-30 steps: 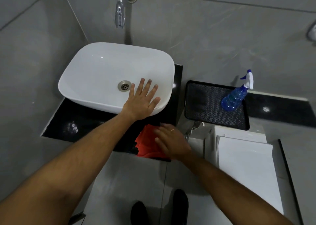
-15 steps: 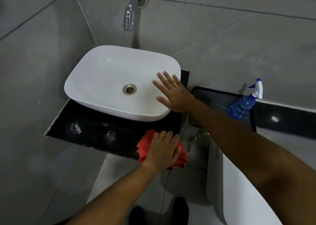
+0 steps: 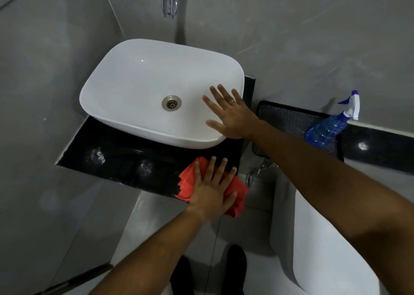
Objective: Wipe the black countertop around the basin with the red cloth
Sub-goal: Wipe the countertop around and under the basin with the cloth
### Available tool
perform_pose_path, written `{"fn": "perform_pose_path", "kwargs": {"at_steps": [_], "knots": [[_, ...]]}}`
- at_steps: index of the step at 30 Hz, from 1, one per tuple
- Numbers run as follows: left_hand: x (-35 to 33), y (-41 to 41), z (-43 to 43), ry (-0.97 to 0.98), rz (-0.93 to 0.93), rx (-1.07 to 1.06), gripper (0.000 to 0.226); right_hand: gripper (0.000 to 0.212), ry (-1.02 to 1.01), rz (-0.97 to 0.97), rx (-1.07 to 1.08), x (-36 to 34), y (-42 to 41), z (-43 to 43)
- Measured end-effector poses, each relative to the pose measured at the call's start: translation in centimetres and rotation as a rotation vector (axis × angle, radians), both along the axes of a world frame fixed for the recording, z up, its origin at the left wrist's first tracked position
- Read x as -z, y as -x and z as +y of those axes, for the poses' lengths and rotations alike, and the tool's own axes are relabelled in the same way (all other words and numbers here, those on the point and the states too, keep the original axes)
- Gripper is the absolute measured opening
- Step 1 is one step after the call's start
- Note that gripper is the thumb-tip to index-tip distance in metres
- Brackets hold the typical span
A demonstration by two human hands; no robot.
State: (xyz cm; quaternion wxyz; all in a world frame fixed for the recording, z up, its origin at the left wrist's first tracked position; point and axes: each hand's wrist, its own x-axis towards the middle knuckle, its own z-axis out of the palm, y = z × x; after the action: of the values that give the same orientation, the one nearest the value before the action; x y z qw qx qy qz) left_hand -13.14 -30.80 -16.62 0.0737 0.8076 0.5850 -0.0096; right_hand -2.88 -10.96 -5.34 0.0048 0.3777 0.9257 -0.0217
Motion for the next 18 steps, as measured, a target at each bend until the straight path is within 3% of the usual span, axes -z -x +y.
{"fn": "perform_pose_path", "kwargs": {"at_steps": [3,5,8,13,16,18], "knots": [[-0.1,3.5,0.7,0.001,0.06,0.039,0.068,0.069,-0.011,-0.01,0.008,0.0,0.0,0.0],[-0.3,6.5,1.3,-0.011,0.051,-0.05,0.068,0.069,-0.013,-0.002,0.016,0.0,0.1,0.0],[-0.8,9.2,1.4,-0.017,0.031,-0.359,0.073,0.069,-0.028,0.003,0.029,0.2,0.2,-0.2],[-1.2,6.6,1.9,0.039,-0.121,-0.824,0.078,0.069,-0.023,-0.01,0.043,0.2,0.2,0.0],[-1.3,7.3,1.5,0.013,-0.25,-0.801,0.066,0.068,-0.023,-0.012,0.04,0.2,0.3,-0.1],[-1.8,9.9,0.2,-0.14,-0.273,-0.477,0.05,0.067,-0.02,-0.01,0.033,0.2,0.3,-0.2]]}}
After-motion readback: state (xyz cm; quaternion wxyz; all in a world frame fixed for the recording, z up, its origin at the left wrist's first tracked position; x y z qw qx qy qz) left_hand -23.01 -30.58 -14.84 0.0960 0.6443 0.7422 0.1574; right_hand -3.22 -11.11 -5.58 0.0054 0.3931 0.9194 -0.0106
